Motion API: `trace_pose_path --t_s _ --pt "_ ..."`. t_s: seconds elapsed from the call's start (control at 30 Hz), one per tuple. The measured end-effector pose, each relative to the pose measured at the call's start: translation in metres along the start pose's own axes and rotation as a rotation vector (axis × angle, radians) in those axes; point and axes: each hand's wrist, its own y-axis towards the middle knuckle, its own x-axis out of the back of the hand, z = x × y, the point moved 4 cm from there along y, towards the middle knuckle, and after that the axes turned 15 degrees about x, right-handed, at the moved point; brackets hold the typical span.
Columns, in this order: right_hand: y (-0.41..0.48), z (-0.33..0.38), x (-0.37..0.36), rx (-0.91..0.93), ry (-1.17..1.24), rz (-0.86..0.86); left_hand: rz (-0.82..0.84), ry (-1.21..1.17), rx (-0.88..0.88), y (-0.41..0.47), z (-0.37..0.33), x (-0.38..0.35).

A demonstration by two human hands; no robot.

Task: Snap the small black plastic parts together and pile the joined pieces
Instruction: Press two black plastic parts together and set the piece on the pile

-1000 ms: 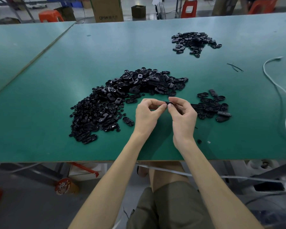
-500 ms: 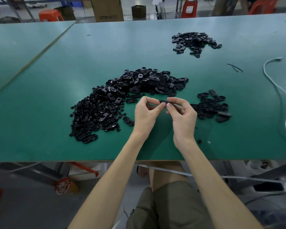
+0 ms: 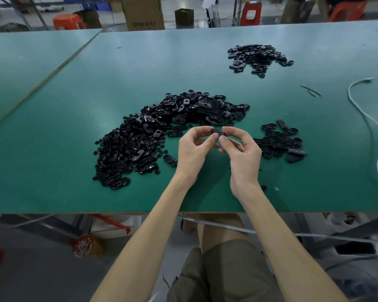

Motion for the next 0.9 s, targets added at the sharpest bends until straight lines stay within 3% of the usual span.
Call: trace_pose_path --t_s 0.63,0.9 --pt "0.0006 -0.0067 -0.0014 0.024 -0.103 0.043 -0.019 -0.102 0.012 0.0019 0.0009 0.0026" --pt "0.0016 -0.0095 -0.0002 0.009 -0.102 0.03 0.06 -0.069 -0.011 0.0007 -0.0006 -0.0009"
